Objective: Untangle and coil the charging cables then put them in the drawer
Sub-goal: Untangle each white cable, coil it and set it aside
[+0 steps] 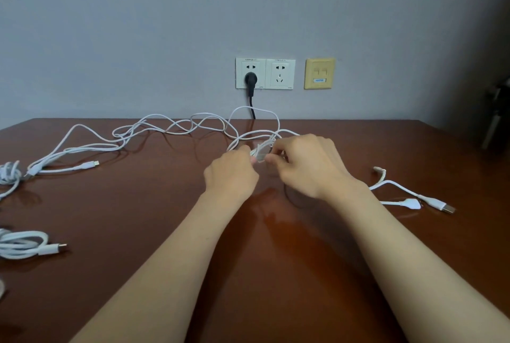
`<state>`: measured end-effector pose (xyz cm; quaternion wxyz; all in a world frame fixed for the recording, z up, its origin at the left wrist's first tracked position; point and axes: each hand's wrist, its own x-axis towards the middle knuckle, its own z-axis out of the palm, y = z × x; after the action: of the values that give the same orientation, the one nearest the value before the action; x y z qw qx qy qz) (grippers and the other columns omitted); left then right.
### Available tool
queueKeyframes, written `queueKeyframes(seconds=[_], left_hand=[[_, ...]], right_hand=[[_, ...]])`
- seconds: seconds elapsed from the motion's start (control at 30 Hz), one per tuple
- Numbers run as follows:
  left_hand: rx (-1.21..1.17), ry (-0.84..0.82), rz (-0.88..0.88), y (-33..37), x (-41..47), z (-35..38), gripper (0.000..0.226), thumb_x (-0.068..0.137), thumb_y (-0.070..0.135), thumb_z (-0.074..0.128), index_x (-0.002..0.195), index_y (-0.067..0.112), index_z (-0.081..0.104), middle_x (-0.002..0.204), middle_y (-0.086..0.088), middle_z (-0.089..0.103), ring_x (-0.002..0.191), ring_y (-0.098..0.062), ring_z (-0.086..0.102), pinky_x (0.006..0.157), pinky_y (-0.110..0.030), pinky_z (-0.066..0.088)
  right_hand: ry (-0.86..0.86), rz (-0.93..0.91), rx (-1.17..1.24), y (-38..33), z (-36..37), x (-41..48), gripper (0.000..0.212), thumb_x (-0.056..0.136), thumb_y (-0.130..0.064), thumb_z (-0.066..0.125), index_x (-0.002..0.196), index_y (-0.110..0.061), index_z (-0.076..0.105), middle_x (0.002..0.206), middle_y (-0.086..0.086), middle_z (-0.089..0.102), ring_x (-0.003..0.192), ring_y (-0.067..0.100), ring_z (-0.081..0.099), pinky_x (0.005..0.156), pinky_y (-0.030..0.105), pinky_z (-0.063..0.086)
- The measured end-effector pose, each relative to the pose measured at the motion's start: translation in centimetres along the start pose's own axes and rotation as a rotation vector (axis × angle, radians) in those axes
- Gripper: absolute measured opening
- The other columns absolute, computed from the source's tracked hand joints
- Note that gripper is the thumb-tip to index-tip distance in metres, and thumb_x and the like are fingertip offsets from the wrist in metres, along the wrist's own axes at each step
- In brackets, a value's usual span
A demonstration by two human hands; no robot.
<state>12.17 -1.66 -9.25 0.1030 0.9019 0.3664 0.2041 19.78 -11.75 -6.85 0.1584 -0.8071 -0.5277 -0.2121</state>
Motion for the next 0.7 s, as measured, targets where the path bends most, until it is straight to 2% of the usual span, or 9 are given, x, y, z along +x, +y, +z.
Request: queueKeyframes(seconds=[0.07,0.2,0.27,0.37,0.47,0.57,0.63,0.7], left_hand=[[0.067,0.004,0.062,-0.1,-0.1,0.0,0.017,0.096,0.018,0.039,0.110,0.016,0.049,0.118,-0.009,0.055,0.110,-0.035,0.052,0.074,-0.033,0.032],[0.093,-0.044,0.254,-0.2,0.1,0.2,0.028,0.094,0.015,0.042,0.120,0.024,0.048,0.114,-0.002,0.052,0.111,-0.027,0.051,0.072,-0.031,0.032],[0.047,-0.085,0.380,-0.4,0.2,0.4,0.037,0.093,0.011,0.043,0.125,0.030,0.047,0.108,0.003,0.051,0.111,-0.022,0.051,0.072,-0.029,0.033],[-0.130,-0.109,0.523,-0.5,0.2,0.6,0.036,0.092,0.004,0.041,0.118,0.026,0.052,0.090,0.015,0.043,0.111,-0.010,0.054,0.073,-0.027,0.037],[-0.390,-0.118,0.558,-0.5,0.0,0.9,0.032,0.092,-0.001,0.040,0.108,0.019,0.058,0.082,0.022,0.046,0.091,0.004,0.053,0.082,-0.029,0.042],[-0.561,-0.081,0.515,0.1,0.1,1.1,0.031,0.091,-0.006,0.038,0.103,0.012,0.059,0.076,0.017,0.046,0.075,0.013,0.049,0.076,-0.016,0.038],[-0.637,-0.035,0.471,0.5,0.1,0.8,0.025,0.092,-0.004,0.038,0.089,0.013,0.056,0.071,0.014,0.045,0.072,0.004,0.048,0.065,-0.007,0.033],[-0.686,0.008,0.426,0.7,0.2,0.5,0.037,0.095,0.000,0.038,0.074,0.030,0.046,0.068,0.012,0.044,0.066,-0.001,0.044,0.062,-0.006,0.032]], right_hand=[[0.024,0.000,0.021,0.3,-0.1,0.1,0.026,0.094,-0.039,0.047,0.097,-0.021,0.065,0.098,-0.001,0.065,0.096,0.024,0.056,0.065,0.029,0.030],[0.097,0.131,0.210,1.3,-0.5,0.0,0.020,0.082,-0.042,0.064,0.083,-0.022,0.067,0.083,-0.009,0.058,0.082,0.012,0.049,0.064,0.026,0.026],[0.121,0.206,0.330,2.1,-0.2,0.0,0.019,0.073,-0.043,0.073,0.075,-0.025,0.067,0.076,-0.010,0.058,0.078,0.011,0.051,0.065,0.026,0.032],[0.127,0.348,0.642,3.4,0.4,-0.1,0.020,0.064,-0.035,0.081,0.065,-0.022,0.065,0.063,-0.008,0.061,0.065,0.011,0.056,0.067,0.030,0.044],[0.090,0.382,0.977,4.0,0.3,0.0,0.014,0.074,-0.015,0.076,0.064,-0.020,0.068,0.055,-0.010,0.062,0.055,0.004,0.056,0.060,0.022,0.046],[0.011,0.464,1.224,4.8,0.3,0.0,0.020,0.085,0.001,0.060,0.071,-0.012,0.066,0.053,-0.004,0.064,0.045,0.005,0.055,0.046,0.015,0.046],[-0.029,0.498,1.252,5.0,0.6,-0.1,0.023,0.088,0.003,0.054,0.071,-0.008,0.065,0.057,0.013,0.056,0.038,0.008,0.040,0.033,0.015,0.033],[-0.038,0.494,1.236,4.9,1.0,0.0,0.023,0.090,-0.002,0.053,0.069,-0.005,0.060,0.056,0.012,0.045,0.034,0.003,0.029,0.033,0.013,0.021]])
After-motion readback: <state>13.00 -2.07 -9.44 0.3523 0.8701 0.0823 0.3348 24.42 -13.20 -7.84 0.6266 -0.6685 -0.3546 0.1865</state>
